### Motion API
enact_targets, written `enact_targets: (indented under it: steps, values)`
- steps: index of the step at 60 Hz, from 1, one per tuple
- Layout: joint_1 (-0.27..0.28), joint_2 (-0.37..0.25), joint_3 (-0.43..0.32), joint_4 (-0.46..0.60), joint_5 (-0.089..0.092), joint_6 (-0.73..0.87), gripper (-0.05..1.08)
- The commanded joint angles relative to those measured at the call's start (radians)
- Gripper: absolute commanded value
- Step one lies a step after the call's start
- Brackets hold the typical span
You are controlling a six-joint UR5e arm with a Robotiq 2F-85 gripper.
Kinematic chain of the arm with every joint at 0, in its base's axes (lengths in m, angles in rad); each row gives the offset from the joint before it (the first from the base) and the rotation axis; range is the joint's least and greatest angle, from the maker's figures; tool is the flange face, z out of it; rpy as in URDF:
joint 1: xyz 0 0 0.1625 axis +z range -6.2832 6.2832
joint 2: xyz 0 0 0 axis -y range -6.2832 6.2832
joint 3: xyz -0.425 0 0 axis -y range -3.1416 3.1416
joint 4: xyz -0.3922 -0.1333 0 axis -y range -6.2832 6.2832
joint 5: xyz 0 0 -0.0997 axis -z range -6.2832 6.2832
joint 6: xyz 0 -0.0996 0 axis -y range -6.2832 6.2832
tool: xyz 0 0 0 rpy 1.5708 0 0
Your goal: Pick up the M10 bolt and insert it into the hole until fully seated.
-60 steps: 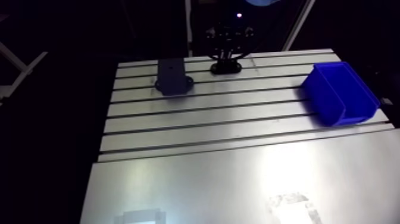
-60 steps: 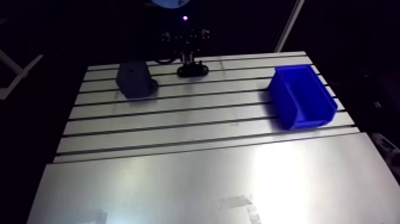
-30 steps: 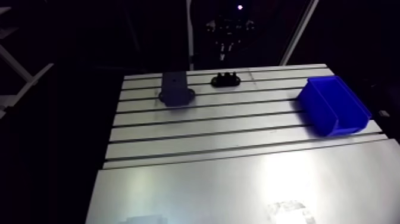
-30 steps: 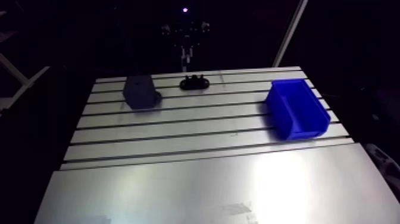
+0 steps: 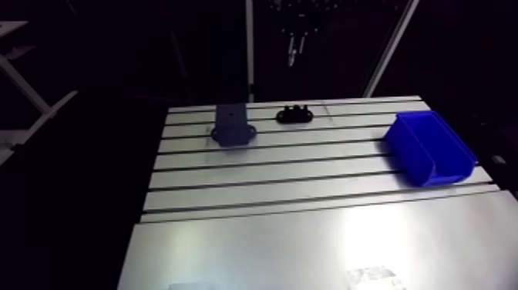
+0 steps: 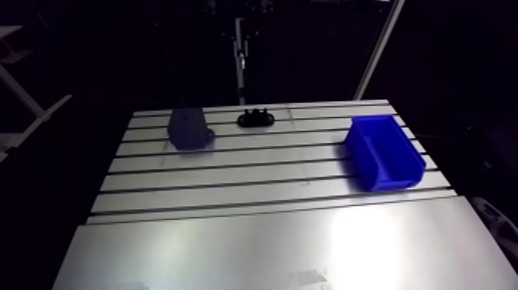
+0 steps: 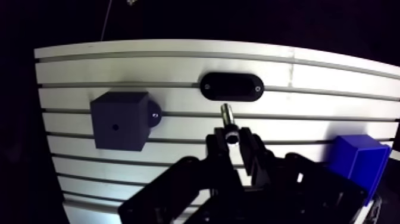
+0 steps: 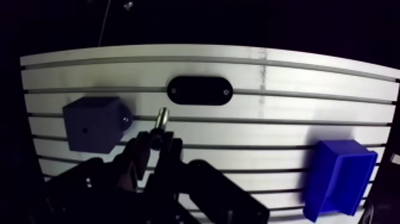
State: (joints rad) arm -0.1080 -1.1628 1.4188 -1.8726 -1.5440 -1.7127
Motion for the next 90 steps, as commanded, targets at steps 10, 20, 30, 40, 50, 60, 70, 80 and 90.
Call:
enact_targets:
  steps: [10, 20, 30, 40, 50, 60, 70, 80, 90]
  values:
    - [0.068, -0.002, -0.139, 0.249, -0.001, 0.003, 1.08]
    - [0.101, 0.018, -0.176, 0.294, 0.003, 0.0, 1.08]
    - [0.151, 0.067, -0.204, 0.316, 0.001, 0.0, 1.08]
    - [0.185, 0.095, -0.216, 0.315, -0.004, 0.002, 1.08]
    - [0.203, 0.119, -0.236, 0.33, -0.006, 0.003, 1.08]
    - [0.221, 0.137, -0.24, 0.381, -0.012, 0.005, 1.08]
    - [0.22, 0.16, -0.253, 0.402, -0.018, 0.005, 1.08]
    - [0.215, 0.189, -0.285, 0.428, -0.018, 0.005, 1.08]
    - [0.215, 0.215, -0.307, 0.433, -0.021, 0.005, 1.08]
